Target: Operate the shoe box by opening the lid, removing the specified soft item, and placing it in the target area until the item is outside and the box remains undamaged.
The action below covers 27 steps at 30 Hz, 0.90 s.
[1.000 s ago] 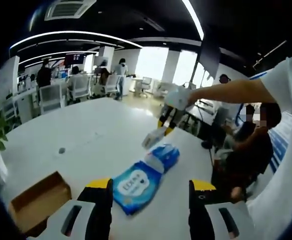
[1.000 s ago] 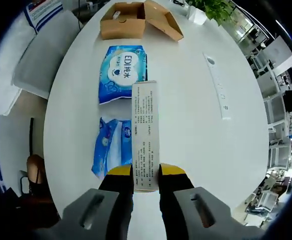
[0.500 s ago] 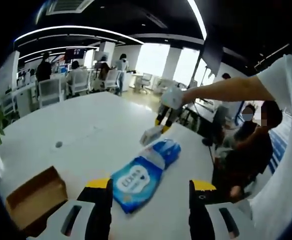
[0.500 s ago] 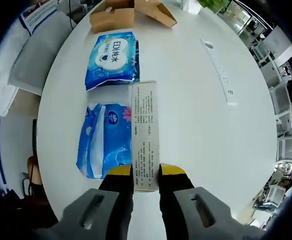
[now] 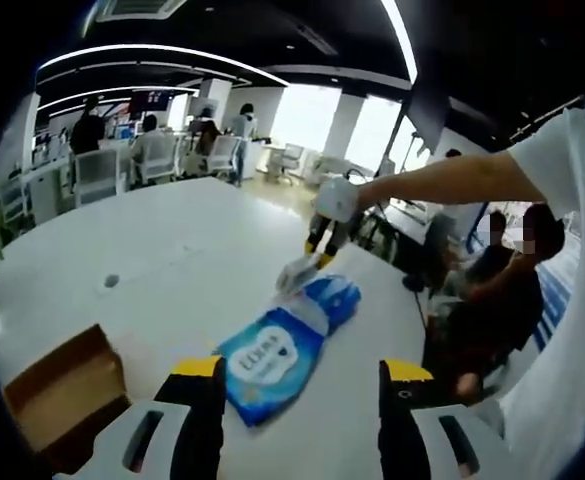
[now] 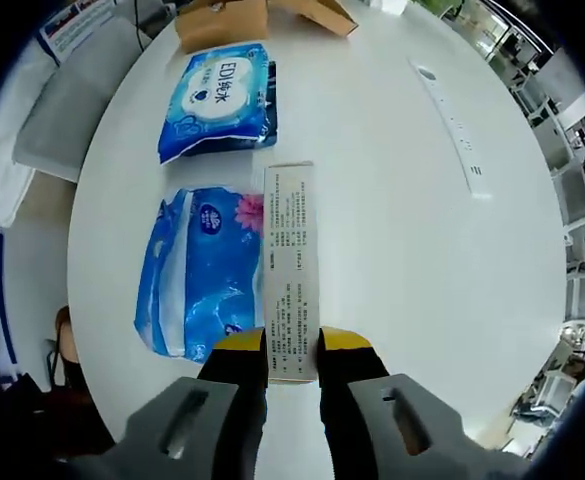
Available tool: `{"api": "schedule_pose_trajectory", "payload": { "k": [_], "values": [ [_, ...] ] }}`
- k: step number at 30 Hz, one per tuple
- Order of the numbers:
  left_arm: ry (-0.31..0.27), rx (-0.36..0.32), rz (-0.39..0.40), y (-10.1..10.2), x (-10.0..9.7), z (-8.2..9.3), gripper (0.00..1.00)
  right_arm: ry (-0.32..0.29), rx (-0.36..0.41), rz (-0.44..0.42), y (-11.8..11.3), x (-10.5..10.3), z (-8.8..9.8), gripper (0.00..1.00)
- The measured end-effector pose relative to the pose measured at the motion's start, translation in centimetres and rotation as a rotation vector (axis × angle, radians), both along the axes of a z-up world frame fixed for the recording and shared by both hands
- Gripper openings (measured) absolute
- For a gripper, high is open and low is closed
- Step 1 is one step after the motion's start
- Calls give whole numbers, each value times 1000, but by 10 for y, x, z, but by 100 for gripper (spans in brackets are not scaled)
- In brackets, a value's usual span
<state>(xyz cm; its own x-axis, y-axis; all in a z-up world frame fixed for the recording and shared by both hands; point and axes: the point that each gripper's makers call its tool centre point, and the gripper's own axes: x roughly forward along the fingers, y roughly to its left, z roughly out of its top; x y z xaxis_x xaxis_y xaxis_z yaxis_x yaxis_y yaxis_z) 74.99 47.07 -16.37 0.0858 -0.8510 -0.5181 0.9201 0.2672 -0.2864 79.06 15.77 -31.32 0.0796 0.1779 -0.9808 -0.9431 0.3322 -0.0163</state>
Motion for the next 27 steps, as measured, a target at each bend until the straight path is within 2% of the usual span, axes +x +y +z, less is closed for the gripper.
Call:
{"api": "schedule_pose_trajectory", "payload": {
  "k": [7,15,27],
  "values": [
    [12,0,16,5,7,-5,63,27,-1,-2,-2,-1,-10,16],
    [22,5,17,4,11,-11,62,40,18,-17,-4,4,-10,16],
    [29,-2,16,1,10,-14,62,27,6,10,2,1,-10,18]
  ]
}}
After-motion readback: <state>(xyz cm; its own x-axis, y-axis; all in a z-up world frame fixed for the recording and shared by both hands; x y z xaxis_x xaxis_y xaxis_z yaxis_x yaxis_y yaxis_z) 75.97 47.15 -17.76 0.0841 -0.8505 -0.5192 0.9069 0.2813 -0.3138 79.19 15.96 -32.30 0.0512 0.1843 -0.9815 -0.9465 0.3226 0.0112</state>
